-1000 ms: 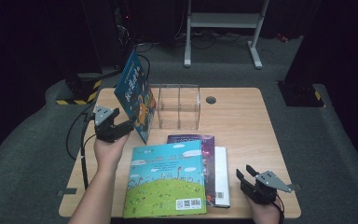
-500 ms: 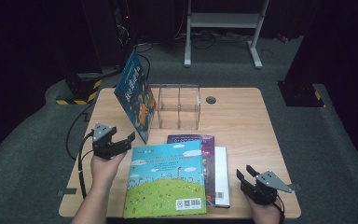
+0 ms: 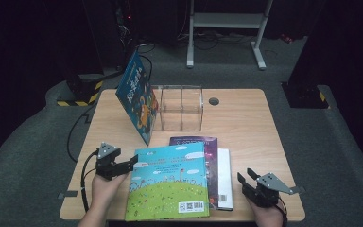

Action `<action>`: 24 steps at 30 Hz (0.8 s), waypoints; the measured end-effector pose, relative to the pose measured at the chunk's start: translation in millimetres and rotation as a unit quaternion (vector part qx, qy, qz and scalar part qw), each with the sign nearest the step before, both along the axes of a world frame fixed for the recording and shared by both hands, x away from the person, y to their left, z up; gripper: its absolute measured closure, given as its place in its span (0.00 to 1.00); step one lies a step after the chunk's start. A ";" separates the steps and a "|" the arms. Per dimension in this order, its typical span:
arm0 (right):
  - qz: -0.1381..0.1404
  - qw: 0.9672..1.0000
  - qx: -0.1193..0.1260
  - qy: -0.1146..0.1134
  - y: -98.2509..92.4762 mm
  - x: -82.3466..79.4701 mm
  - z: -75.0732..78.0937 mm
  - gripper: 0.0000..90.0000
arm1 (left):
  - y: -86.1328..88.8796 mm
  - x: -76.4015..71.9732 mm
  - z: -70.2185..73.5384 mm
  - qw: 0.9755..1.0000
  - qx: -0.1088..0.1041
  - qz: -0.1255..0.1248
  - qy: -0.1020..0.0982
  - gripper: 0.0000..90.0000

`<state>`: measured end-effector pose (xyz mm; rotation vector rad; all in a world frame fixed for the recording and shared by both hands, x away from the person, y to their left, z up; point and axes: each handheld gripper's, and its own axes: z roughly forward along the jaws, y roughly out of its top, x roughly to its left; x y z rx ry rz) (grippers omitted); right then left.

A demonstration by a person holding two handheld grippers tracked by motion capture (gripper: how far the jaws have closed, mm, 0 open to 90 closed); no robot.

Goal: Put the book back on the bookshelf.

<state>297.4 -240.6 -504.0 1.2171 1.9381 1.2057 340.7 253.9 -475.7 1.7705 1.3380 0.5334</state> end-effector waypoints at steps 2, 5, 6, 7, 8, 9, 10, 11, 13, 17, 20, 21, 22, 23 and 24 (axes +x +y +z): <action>0.000 1.000 -0.002 0.001 0.8 0.1 0.4 0.61 | -2.1 -5.0 -6.3 1.000 0.001 -0.004 0.010 0.21; 0.001 1.000 -0.003 0.005 1.0 0.9 0.2 0.60 | -3.8 -12.9 -14.6 1.000 -0.001 -0.008 0.024 0.20; 0.002 1.000 -0.003 0.006 1.0 1.0 0.3 0.59 | -4.5 -17.7 -18.1 1.000 -0.003 -0.010 0.028 0.20; 0.003 1.000 -0.002 0.007 1.3 1.5 0.5 0.58 | -5.7 -21.7 -20.8 0.999 -0.002 -0.010 0.032 0.20; 0.004 1.000 -0.001 0.008 1.8 1.7 0.8 0.57 | -6.0 -24.4 -22.7 0.999 -0.002 -0.012 0.035 0.20; 0.006 1.000 -0.001 0.009 2.5 1.6 0.9 0.57 | -5.8 -27.7 -25.2 0.999 -0.009 -0.012 0.040 0.20; 0.006 1.000 -0.004 0.010 3.5 1.4 0.9 0.56 | -4.9 -31.1 -27.7 0.999 -0.014 -0.013 0.042 0.20; 0.008 1.000 -0.008 0.009 5.0 1.1 0.7 0.56 | -4.6 -32.5 -28.8 0.999 -0.017 -0.014 0.043 0.19; 0.013 1.000 -0.012 0.010 6.9 1.5 0.3 0.55 | -4.0 -34.8 -30.4 0.999 -0.013 -0.018 0.046 0.19; 0.024 1.000 -0.018 0.006 11.3 0.6 1.0 0.54 | -3.0 -40.1 -33.2 0.998 -0.014 -0.022 0.057 0.19; 0.026 0.999 -0.023 -0.003 15.9 -2.1 3.9 0.55 | -2.3 -43.8 -36.2 0.997 -0.024 -0.032 0.073 0.20; 0.026 0.999 -0.025 -0.005 18.0 -3.1 4.8 0.55 | -2.1 -45.0 -38.4 0.996 -0.030 -0.038 0.080 0.20; 0.030 0.999 -0.023 -0.002 20.4 -3.8 6.3 0.54 | -1.8 -45.6 -39.7 0.994 -0.035 -0.044 0.089 0.20; 0.032 0.999 -0.020 0.001 22.7 -4.0 7.7 0.53 | -1.6 -46.0 -40.4 0.994 -0.038 -0.043 0.092 0.20; 0.035 0.999 -0.020 0.001 24.2 -4.4 9.0 0.52 | -1.4 -46.5 -41.0 0.994 -0.038 -0.046 0.094 0.20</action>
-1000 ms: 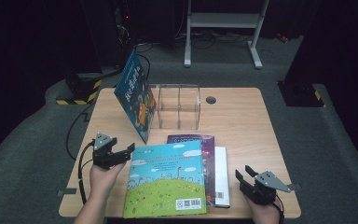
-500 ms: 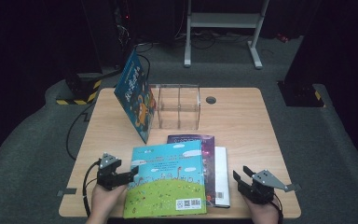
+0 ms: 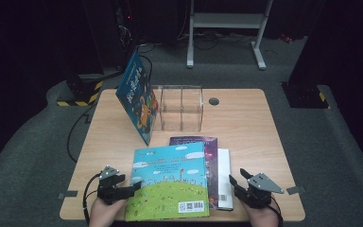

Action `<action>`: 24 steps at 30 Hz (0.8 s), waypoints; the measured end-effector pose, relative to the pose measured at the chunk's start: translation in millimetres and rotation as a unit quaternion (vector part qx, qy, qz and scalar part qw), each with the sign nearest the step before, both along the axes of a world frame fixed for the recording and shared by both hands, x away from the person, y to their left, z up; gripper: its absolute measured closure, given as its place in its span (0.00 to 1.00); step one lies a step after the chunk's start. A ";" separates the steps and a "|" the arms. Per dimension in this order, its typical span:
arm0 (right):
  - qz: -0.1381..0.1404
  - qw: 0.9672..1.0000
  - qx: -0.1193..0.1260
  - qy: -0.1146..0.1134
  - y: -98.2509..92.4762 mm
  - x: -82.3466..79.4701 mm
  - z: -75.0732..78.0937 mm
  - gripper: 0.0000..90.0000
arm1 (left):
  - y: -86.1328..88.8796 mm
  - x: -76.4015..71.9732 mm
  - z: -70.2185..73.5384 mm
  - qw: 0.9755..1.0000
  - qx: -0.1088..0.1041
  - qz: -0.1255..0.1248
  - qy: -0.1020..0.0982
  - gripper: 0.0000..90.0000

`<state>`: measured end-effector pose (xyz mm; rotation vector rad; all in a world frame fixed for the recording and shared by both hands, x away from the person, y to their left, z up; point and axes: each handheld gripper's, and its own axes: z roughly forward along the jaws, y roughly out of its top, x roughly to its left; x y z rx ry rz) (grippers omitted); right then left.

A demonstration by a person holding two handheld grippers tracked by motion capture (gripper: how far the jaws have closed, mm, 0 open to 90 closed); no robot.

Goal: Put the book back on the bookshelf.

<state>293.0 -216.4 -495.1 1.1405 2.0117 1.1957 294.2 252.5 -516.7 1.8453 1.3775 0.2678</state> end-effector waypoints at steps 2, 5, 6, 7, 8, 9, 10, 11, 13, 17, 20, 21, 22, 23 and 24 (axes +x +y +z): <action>0.009 1.000 0.001 0.003 5.5 -1.1 4.0 0.48 | -0.4 0.3 -0.7 1.000 0.001 -0.006 0.003 0.20; 0.022 1.000 0.003 0.006 14.4 -2.9 9.5 0.45 | -3.2 -1.1 -2.7 1.000 -0.005 -0.008 0.005 0.21; 0.027 1.000 0.002 0.004 16.6 -3.4 10.9 0.44 | -4.9 -2.0 -3.6 1.000 -0.001 -0.011 0.004 0.20; 0.031 1.000 0.002 0.003 19.9 -3.5 12.5 0.42 | -6.6 -2.8 -3.8 1.000 0.002 -0.013 0.002 0.19; 0.036 0.999 0.003 0.006 22.9 -3.2 14.2 0.41 | -7.1 -3.3 -3.8 1.000 0.001 -0.014 0.003 0.18; 0.042 0.999 0.004 0.010 26.8 -2.9 15.9 0.39 | -7.4 -3.8 -4.0 1.000 0.001 -0.012 0.001 0.18; 0.046 0.999 0.005 0.011 29.1 -2.9 16.7 0.38 | -8.3 -4.8 -4.6 1.000 0.000 -0.009 -0.001 0.18; 0.051 0.999 0.006 0.014 32.2 -2.8 17.6 0.38 | -8.6 -5.6 -4.8 1.000 0.001 -0.012 -0.003 0.17; 0.063 0.998 0.010 0.020 39.2 -2.3 18.2 0.36 | -9.1 -7.4 -5.1 1.000 -0.001 -0.016 -0.003 0.17; 0.081 0.996 0.018 0.032 50.4 -0.7 17.9 0.34 | -9.4 -11.0 -5.3 1.000 -0.002 -0.020 -0.005 0.17; 0.091 0.995 0.021 0.036 57.5 -0.4 18.4 0.33 | -10.0 -12.8 -5.6 1.000 -0.007 -0.019 -0.004 0.17; 0.094 0.995 0.023 0.037 59.9 -0.2 18.5 0.33 | -10.2 -13.1 -5.6 1.000 -0.007 -0.020 -0.003 0.16; 0.097 0.994 0.024 0.040 62.4 0.0 18.5 0.32 | -10.7 -13.4 -5.7 1.000 -0.006 -0.022 -0.004 0.16; 0.100 0.994 0.024 0.042 65.4 0.1 18.1 0.31 | -11.1 -13.5 -5.6 1.000 -0.007 -0.024 -0.003 0.16; 0.100 0.994 0.024 0.044 67.4 0.0 17.7 0.31 | -12.1 -13.3 -5.7 1.000 -0.009 -0.030 -0.004 0.17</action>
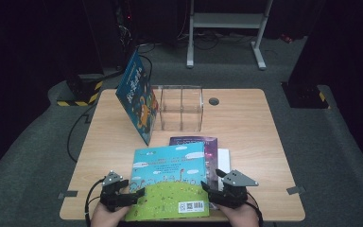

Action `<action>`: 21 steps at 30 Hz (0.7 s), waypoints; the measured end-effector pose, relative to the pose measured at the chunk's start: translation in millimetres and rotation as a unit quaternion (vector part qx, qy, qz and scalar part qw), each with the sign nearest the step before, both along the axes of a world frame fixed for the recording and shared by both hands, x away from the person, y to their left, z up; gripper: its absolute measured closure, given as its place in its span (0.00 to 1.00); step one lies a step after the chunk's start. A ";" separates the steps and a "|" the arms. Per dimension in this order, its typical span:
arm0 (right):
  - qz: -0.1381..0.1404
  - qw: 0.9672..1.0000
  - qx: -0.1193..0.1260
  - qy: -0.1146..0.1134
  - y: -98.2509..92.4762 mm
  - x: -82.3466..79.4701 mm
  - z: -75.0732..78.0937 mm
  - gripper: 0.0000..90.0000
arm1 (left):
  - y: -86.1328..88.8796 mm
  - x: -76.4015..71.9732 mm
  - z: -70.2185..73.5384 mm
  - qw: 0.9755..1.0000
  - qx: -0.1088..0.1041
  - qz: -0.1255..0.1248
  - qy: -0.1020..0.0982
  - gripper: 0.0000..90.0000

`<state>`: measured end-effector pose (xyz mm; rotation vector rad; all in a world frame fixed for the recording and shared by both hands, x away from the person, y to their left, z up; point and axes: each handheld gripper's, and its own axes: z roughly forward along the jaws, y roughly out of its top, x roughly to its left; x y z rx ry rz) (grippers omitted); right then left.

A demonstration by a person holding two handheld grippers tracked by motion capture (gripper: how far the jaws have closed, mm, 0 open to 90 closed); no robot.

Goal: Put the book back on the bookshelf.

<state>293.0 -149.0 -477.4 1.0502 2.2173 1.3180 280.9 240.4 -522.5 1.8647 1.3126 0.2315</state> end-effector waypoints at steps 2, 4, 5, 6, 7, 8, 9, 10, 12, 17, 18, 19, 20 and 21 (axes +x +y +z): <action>0.002 1.000 0.001 0.008 4.2 0.2 -1.2 0.29 | -2.5 -0.3 -0.2 1.000 0.001 -0.003 -0.002 0.17; 0.007 1.000 0.001 0.017 7.9 0.4 -2.2 0.30 | -3.2 -0.5 -0.2 1.000 0.001 -0.003 -0.002 0.16; 0.009 1.000 0.000 0.018 9.0 0.4 -2.6 0.30 | -3.3 -0.4 -0.2 1.000 0.000 -0.002 -0.002 0.16; 0.009 1.000 0.002 0.020 10.1 0.2 -3.0 0.30 | -3.3 -0.4 -0.1 1.000 0.000 -0.002 -0.001 0.16; 0.010 1.000 0.002 0.021 10.7 0.0 -3.3 0.30 | -3.2 -0.4 -0.1 1.000 0.001 -0.003 -0.001 0.16; 0.009 1.000 0.000 0.023 11.5 0.0 -3.8 0.30 | -3.3 -0.5 -0.1 1.000 0.000 -0.002 -0.002 0.16; 0.008 1.000 -0.001 0.024 12.1 0.1 -4.5 0.30 | -3.8 -0.8 -0.1 1.000 -0.002 -0.002 -0.001 0.16; 0.007 1.000 0.000 0.029 12.3 0.5 -5.1 0.29 | -3.5 -0.8 -0.1 1.000 0.000 -0.003 -0.001 0.16; 0.006 0.999 -0.001 0.034 12.6 1.1 -6.3 0.29 | -3.8 -1.1 -0.2 1.000 0.000 -0.001 -0.001 0.16; 0.006 0.999 -0.005 0.041 14.1 1.5 -7.5 0.29 | -5.8 -1.5 -0.5 1.000 0.001 -0.001 -0.005 0.16; 0.008 0.999 -0.007 0.040 14.2 1.5 -7.6 0.29 | -7.2 -1.9 -0.7 1.000 -0.002 -0.001 -0.004 0.16; 0.008 0.999 -0.008 0.040 14.6 1.1 -7.7 0.29 | -7.7 -1.9 -0.6 1.000 0.001 -0.005 -0.005 0.16; 0.007 0.999 -0.009 0.043 14.8 0.9 -7.7 0.29 | -9.0 -2.3 -0.6 1.000 -0.002 -0.007 -0.004 0.16; 0.007 0.999 -0.008 0.044 14.6 0.7 -7.7 0.29 | -10.4 -2.8 -0.4 1.000 -0.002 -0.008 -0.001 0.16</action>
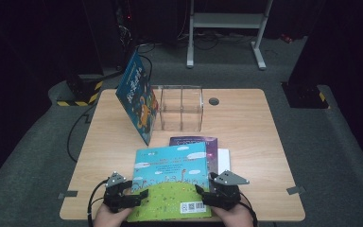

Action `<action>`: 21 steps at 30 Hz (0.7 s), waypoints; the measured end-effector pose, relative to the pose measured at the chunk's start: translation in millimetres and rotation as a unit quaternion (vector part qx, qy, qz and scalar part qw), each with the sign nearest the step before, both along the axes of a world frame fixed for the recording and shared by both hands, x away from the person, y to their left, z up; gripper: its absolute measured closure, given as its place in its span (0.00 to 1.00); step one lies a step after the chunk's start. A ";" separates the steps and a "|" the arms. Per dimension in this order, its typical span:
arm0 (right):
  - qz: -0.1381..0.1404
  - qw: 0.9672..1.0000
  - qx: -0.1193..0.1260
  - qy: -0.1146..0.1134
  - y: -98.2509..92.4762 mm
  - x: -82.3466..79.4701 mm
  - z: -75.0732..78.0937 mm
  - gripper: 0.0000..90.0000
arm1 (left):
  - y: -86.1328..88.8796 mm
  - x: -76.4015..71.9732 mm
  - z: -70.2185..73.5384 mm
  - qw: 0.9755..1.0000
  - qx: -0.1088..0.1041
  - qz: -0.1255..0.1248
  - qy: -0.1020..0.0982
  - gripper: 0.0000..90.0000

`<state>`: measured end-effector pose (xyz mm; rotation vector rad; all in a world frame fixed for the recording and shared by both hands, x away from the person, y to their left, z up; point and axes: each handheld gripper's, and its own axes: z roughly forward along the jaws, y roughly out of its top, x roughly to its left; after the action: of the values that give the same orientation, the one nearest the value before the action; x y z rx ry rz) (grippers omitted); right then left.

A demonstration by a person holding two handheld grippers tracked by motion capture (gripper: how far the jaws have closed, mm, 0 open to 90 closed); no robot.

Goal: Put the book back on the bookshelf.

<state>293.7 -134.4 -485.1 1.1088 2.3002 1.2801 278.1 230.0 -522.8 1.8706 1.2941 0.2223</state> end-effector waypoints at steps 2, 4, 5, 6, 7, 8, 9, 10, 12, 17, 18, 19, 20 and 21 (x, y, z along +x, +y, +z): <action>0.000 1.000 -0.002 0.000 -0.8 -0.2 -0.1 0.29 | -2.9 -0.7 0.0 1.000 -0.001 -0.004 -0.001 0.16; -0.002 1.000 -0.001 0.002 -1.9 -0.3 -0.1 0.29 | -5.3 -1.0 0.1 1.000 -0.003 -0.008 0.001 0.16; -0.002 1.000 -0.001 0.001 -2.4 -0.2 0.0 0.29 | -6.3 -1.1 0.1 1.000 -0.003 -0.008 0.001 0.16; -0.005 1.000 0.001 0.002 -3.2 -0.5 0.4 0.29 | -7.1 -0.9 0.1 1.000 -0.003 -0.009 0.000 0.16; -0.005 1.000 0.000 0.000 -4.3 -0.2 0.8 0.29 | -8.1 -0.9 0.1 1.000 -0.004 -0.009 0.001 0.16; -0.007 1.000 -0.001 -0.001 -5.2 -0.1 1.1 0.29 | -8.7 -0.7 0.2 1.000 -0.003 -0.012 0.002 0.16; -0.008 1.000 0.000 0.000 -6.3 0.0 1.3 0.29 | -10.3 -0.7 0.0 1.000 -0.008 -0.010 0.002 0.16; -0.009 1.000 0.000 0.001 -7.6 0.1 1.4 0.29 | -10.7 -0.3 0.0 1.000 -0.008 -0.012 0.001 0.16; -0.011 1.000 0.001 0.001 -9.7 0.3 1.7 0.29 | -12.2 0.0 0.2 1.000 -0.006 -0.015 0.003 0.16; -0.020 1.000 0.004 -0.001 -15.4 -1.4 3.6 0.29 | -18.3 3.2 0.1 1.000 -0.011 -0.025 0.003 0.16; -0.023 1.000 0.004 -0.003 -17.3 -1.6 4.1 0.29 | -19.5 3.5 0.2 1.000 -0.013 -0.026 0.005 0.16; -0.026 1.000 0.005 -0.001 -18.4 -2.2 4.5 0.29 | -21.3 4.6 0.3 1.000 -0.013 -0.027 0.005 0.16; -0.029 1.000 0.005 -0.003 -20.4 -2.7 5.1 0.29 | -22.6 5.6 0.3 0.999 -0.014 -0.029 0.005 0.16; -0.033 0.999 0.006 -0.002 -21.8 -3.3 5.5 0.29 | -23.4 6.6 0.6 0.999 -0.013 -0.033 0.007 0.16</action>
<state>290.4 -156.2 -479.6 1.1731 2.2366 1.2724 284.6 206.6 -522.3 1.8927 1.2367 0.1582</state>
